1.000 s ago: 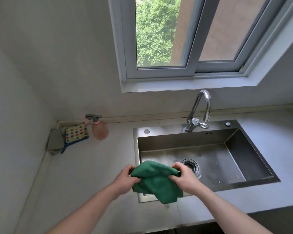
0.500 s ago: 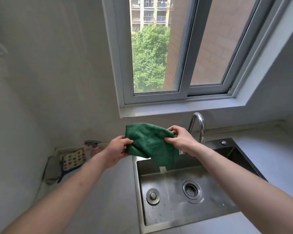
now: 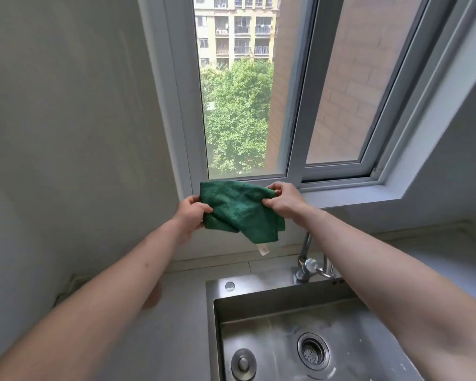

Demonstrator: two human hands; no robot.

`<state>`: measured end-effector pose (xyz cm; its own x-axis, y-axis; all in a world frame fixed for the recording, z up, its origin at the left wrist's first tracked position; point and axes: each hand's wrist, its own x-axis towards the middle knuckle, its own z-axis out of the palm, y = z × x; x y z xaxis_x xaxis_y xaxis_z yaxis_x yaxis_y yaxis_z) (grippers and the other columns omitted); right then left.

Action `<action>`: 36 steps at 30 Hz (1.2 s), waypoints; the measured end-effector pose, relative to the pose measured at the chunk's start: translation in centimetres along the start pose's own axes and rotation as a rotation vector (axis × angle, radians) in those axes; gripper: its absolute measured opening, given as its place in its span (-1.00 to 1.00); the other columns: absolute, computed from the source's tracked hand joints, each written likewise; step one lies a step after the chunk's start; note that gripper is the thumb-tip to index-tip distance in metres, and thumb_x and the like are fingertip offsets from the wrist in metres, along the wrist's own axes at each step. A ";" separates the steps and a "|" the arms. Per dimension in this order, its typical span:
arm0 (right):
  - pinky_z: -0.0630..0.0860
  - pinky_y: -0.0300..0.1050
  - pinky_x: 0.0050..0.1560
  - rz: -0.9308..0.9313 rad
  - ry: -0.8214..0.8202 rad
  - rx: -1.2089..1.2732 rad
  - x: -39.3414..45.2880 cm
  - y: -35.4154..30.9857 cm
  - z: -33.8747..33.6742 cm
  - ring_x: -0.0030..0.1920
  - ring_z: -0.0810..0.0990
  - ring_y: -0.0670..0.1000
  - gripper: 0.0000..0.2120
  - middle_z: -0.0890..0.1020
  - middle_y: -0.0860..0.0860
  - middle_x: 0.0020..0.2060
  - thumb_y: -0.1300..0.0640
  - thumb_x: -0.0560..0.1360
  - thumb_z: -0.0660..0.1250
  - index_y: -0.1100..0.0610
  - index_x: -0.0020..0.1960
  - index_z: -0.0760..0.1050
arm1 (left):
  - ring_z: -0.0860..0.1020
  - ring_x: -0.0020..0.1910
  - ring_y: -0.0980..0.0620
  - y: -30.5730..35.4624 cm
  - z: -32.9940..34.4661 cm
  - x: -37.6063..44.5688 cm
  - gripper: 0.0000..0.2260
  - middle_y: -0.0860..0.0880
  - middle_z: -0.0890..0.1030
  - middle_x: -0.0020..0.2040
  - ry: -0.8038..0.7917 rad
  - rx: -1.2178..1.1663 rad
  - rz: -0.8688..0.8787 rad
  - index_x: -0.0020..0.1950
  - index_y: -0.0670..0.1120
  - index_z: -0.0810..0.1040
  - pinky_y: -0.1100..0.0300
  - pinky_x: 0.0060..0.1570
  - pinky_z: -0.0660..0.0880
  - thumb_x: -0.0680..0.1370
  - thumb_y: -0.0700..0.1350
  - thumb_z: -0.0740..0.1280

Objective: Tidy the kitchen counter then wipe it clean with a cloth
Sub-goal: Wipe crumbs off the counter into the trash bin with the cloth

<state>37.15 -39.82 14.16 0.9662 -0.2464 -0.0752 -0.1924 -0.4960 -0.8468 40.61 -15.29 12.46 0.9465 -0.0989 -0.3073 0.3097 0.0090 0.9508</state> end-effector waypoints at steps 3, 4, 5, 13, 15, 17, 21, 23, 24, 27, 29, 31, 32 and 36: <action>0.56 -0.05 0.11 -0.002 0.052 -0.032 2.7 -0.5 0.0 0.09 0.61 0.07 -0.81 0.66 0.04 0.06 0.18 0.51 0.46 0.06 0.12 0.60 | 0.66 0.00 -0.10 0.8 0.9 2.8 -0.77 -0.17 0.63 0.17 0.024 0.007 0.016 0.21 -0.13 0.48 0.09 -0.21 0.60 0.57 -0.29 0.34; 0.56 -0.04 0.15 0.000 0.061 -0.036 3.6 -0.6 0.0 0.10 0.61 0.07 -0.81 0.66 0.05 0.06 0.19 0.52 0.45 0.07 0.13 0.60 | 0.66 0.00 -0.10 1.1 1.2 3.7 -0.78 -0.15 0.64 0.16 0.027 0.013 0.024 0.22 -0.13 0.49 0.08 -0.19 0.61 0.58 -0.25 0.36; 0.56 -0.04 0.16 0.002 0.066 -0.035 4.7 -0.8 0.1 0.10 0.61 0.07 -0.81 0.66 0.06 0.06 0.20 0.52 0.44 0.08 0.13 0.60 | 0.66 0.00 -0.08 1.3 1.5 4.6 -0.78 -0.13 0.64 0.14 0.033 0.015 0.034 0.23 -0.13 0.49 0.06 -0.16 0.62 0.59 -0.21 0.37; 0.53 -0.03 0.16 0.005 0.093 -0.175 11.8 -1.0 2.2 0.07 0.59 0.09 -0.84 0.64 0.02 0.00 0.19 0.49 0.39 -0.02 0.02 0.58 | 0.67 0.07 -0.10 0.6 1.7 11.7 -0.74 -0.06 0.70 0.07 0.122 0.118 0.012 0.07 -0.02 0.60 -0.14 0.16 0.61 0.41 0.00 0.34; 0.50 0.09 0.26 0.027 0.095 -0.257 13.2 -0.5 3.4 0.15 0.58 0.13 -0.82 0.65 0.01 0.04 0.16 0.48 0.38 -0.08 0.04 0.57 | 0.67 0.03 -0.14 -1.5 1.1 14.9 -0.75 -0.08 0.69 0.04 0.148 0.158 -0.036 -0.02 -0.01 0.59 -0.15 0.09 0.64 0.35 -0.01 0.29; 0.46 0.10 0.32 0.041 0.106 -0.321 14.1 0.2 4.7 0.25 0.52 0.14 -0.74 0.64 0.02 0.13 0.15 0.50 0.38 -0.09 0.15 0.58 | 0.68 -0.02 -0.19 -3.5 0.8 17.5 -0.73 -0.13 0.68 0.05 0.186 0.227 -0.071 -0.02 0.00 0.56 -0.20 -0.02 0.66 0.31 -0.05 0.27; 0.42 -0.02 0.32 0.001 0.160 -0.353 14.2 1.8 6.9 0.33 0.42 0.11 -0.61 0.58 0.00 0.24 0.21 0.52 0.43 -0.01 0.31 0.51 | 0.63 0.08 -0.19 -3.6 1.6 15.3 -0.67 -0.12 0.64 0.12 0.295 0.514 -0.027 0.20 -0.10 0.52 0.01 0.12 0.60 0.44 -0.10 0.36; 0.36 -0.03 0.39 -0.053 0.152 -0.387 13.6 2.8 7.7 0.36 0.37 0.09 -0.48 0.47 -0.01 0.34 0.24 0.52 0.45 0.03 0.42 0.42 | 0.58 0.18 -0.17 -3.3 2.2 13.4 -0.58 -0.13 0.59 0.20 0.319 0.632 0.050 0.31 -0.14 0.44 0.06 0.20 0.54 0.47 -0.15 0.42; 0.35 -0.03 0.42 -0.089 0.148 -0.411 13.1 3.3 8.1 0.37 0.35 0.08 -0.44 0.42 -0.02 0.37 0.23 0.52 0.45 0.02 0.46 0.38 | 0.54 0.22 -0.17 -3.7 2.1 13.2 -0.51 -0.14 0.55 0.25 0.316 0.692 0.099 0.36 -0.14 0.38 0.06 0.23 0.51 0.47 -0.18 0.44; 0.44 0.01 0.36 -0.230 0.209 -0.505 11.8 5.1 8.5 0.32 0.34 0.05 -0.53 0.39 -0.05 0.32 0.12 0.54 0.43 -0.02 0.41 0.43 | 0.43 0.30 -0.14 -4.9 1.6 12.6 -0.35 -0.10 0.39 0.36 0.340 0.977 0.364 0.46 -0.06 0.27 0.00 0.31 0.45 0.43 -0.20 0.45; 0.44 0.00 0.31 -0.271 0.182 -0.548 11.1 6.2 8.7 0.27 0.38 0.05 -0.64 0.44 -0.05 0.28 0.03 0.57 0.38 -0.03 0.36 0.49 | 0.40 0.32 -0.11 -5.6 1.4 12.4 -0.38 -0.04 0.36 0.40 0.311 1.212 0.604 0.47 -0.01 0.33 0.04 0.33 0.41 0.43 -0.24 0.40; 0.41 0.02 0.33 -0.231 0.067 -0.597 10.7 7.2 8.9 0.29 0.40 0.06 -0.64 0.47 -0.05 0.31 -0.05 0.60 0.30 -0.04 0.38 0.49 | 0.39 0.35 -0.10 -6.1 1.7 11.9 -0.46 -0.01 0.41 0.41 0.192 1.385 0.712 0.44 0.01 0.44 0.04 0.34 0.35 0.46 -0.24 0.33; 0.39 0.03 0.35 -0.199 0.006 -0.644 10.5 7.5 8.9 0.33 0.39 0.07 -0.61 0.48 -0.05 0.35 -0.07 0.61 0.27 -0.04 0.41 0.47 | 0.38 0.38 -0.09 -6.4 1.9 11.7 -0.49 0.00 0.43 0.42 0.117 1.441 0.666 0.45 0.02 0.44 0.02 0.36 0.33 0.49 -0.20 0.28; 0.30 0.08 0.44 -0.141 -0.136 -0.766 10.4 7.3 8.7 0.47 0.29 0.08 -0.51 0.36 -0.05 0.50 -0.07 0.64 0.22 -0.05 0.55 0.31 | 0.32 0.47 -0.06 -6.7 1.9 11.4 -0.46 0.01 0.35 0.52 -0.070 1.460 0.420 0.57 0.01 0.28 0.00 0.45 0.30 0.56 -0.12 0.19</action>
<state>47.28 -38.71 2.61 0.9932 -0.0594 -0.1000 -0.0835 -0.9624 -0.2583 49.14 -18.33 2.63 0.9211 -0.3860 -0.0502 -0.3713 -0.9100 0.1842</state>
